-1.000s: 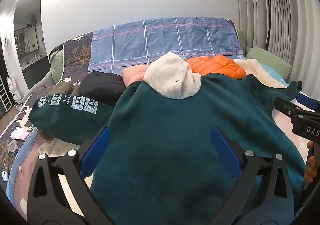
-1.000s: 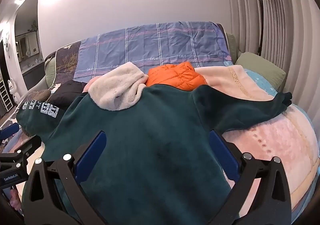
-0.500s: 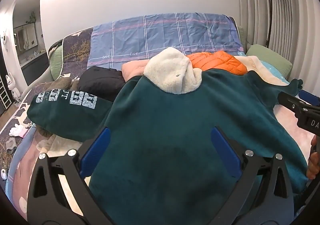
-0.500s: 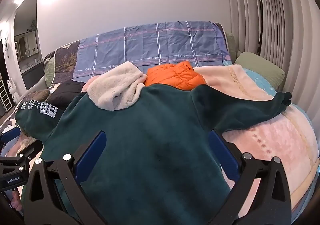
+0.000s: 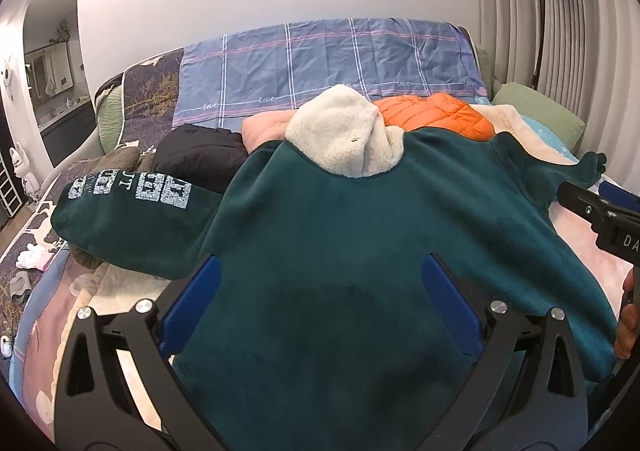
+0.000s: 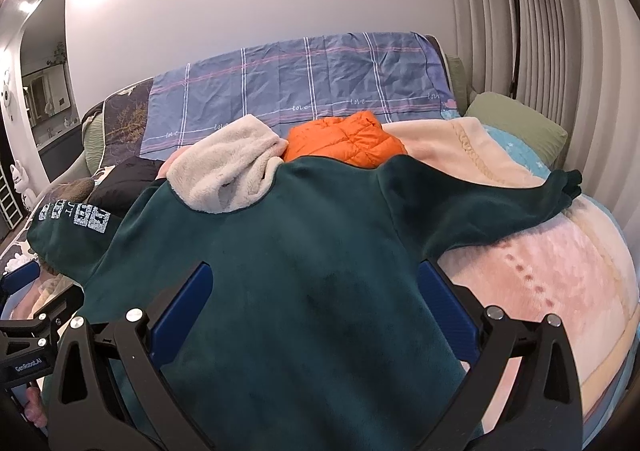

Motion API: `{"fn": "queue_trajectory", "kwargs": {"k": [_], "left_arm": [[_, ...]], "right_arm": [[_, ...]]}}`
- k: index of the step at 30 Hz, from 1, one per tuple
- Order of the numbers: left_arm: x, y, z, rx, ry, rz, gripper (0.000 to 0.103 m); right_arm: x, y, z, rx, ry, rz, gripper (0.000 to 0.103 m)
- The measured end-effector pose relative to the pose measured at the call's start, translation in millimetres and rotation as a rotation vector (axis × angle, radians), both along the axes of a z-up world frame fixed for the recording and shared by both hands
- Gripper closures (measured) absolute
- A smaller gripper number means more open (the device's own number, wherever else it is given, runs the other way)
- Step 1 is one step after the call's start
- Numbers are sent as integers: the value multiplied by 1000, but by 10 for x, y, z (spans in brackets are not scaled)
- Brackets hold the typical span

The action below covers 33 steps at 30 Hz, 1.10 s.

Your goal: Fold large clothes

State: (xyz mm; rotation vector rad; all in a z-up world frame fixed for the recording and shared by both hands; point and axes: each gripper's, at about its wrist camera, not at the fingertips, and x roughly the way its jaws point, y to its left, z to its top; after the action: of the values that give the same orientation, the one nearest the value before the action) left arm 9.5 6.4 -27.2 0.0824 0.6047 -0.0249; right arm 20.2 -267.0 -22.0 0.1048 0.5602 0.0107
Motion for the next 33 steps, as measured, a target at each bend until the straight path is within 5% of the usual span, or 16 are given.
{"fn": "queue_trajectory", "kwargs": {"k": [33], "left_arm": [[-59,-73,-25,-17,-17,-98,2]], "right_arm": [[34,-13,-67,11,40,15,1]]}}
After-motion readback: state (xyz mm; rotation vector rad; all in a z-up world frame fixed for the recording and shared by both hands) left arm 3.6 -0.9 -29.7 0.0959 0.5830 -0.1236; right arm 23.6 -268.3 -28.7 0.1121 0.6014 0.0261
